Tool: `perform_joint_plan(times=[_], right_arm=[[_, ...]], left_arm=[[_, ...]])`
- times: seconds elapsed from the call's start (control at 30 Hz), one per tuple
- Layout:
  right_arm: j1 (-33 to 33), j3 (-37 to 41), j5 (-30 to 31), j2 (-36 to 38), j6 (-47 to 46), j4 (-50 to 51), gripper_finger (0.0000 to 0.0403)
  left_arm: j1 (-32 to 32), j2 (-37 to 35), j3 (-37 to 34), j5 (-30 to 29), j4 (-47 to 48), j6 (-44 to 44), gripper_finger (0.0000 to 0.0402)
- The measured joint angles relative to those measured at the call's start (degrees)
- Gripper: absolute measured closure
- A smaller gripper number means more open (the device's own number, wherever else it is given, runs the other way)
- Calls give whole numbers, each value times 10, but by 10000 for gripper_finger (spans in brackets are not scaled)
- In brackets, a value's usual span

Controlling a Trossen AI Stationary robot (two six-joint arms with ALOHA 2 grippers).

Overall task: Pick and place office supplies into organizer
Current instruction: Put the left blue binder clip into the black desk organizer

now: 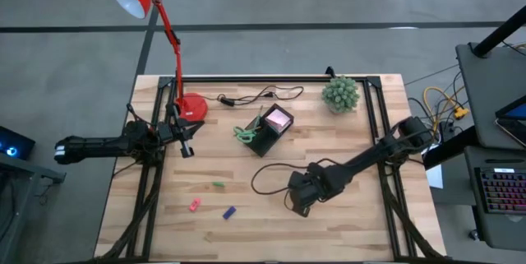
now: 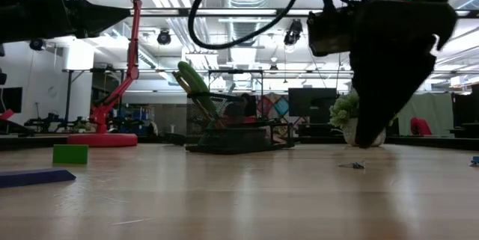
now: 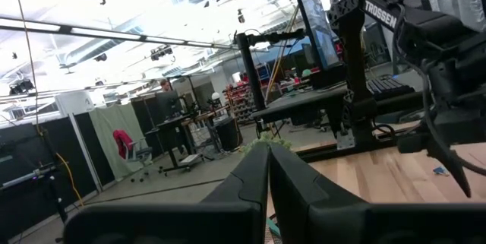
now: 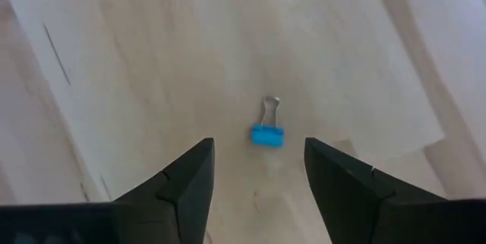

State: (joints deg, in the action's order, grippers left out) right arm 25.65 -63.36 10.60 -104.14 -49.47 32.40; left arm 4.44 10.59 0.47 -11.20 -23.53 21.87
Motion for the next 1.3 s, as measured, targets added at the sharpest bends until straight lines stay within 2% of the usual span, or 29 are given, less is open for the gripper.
perform_joint_plan(times=[0.27,0.43,0.7,1.3], right_arm=[[0,31,28,0,10,-9,209],[2,40,24,0,34,-61,209],[3,53,25,0,31,-65,209],[4,93,37,3,30,-140,209]], left_arm=[[0,0,0,0,0,0,402],[0,0,0,0,0,0,402],[0,0,0,0,0,0,402],[0,0,0,0,0,0,402]])
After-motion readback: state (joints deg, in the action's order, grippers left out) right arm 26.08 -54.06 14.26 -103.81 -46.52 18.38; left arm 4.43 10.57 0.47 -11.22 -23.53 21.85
